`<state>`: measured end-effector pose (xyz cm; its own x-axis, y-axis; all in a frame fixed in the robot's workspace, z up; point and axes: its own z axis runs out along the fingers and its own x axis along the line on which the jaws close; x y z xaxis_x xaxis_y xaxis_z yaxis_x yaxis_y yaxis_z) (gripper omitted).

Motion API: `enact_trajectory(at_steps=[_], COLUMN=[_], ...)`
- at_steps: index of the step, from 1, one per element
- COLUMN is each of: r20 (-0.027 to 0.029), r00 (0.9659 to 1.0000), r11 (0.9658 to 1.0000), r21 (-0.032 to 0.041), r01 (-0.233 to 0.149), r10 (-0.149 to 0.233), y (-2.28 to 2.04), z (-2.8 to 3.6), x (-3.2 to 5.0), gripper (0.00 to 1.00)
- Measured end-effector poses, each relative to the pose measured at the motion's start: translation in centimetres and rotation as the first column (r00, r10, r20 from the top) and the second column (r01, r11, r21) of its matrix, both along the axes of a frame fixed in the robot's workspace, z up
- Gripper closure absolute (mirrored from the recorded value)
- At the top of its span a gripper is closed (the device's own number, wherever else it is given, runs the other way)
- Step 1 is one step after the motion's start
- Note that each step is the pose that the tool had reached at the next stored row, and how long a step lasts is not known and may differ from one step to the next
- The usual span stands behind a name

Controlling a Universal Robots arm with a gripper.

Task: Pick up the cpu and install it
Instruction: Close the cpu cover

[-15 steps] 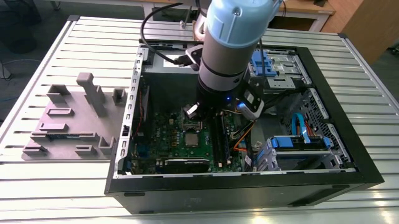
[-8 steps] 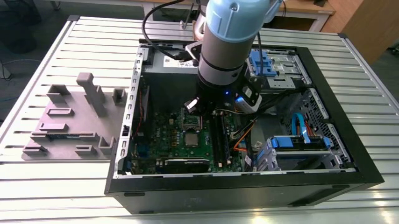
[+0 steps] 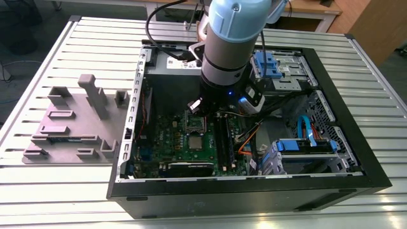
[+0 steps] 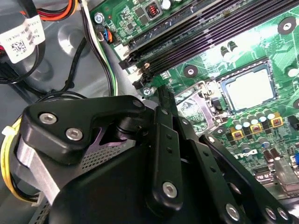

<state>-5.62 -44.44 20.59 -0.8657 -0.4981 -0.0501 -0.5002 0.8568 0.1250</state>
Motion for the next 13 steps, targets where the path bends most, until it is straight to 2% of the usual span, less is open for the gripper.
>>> enact_trajectory(at_steps=[13], r20=[0.0001], r00=[1.0000], r11=[1.0000], r21=[0.0001], r01=[0.000], r10=[0.000], y=[0.08], z=[-0.25], x=[-0.16], gripper=[0.89])
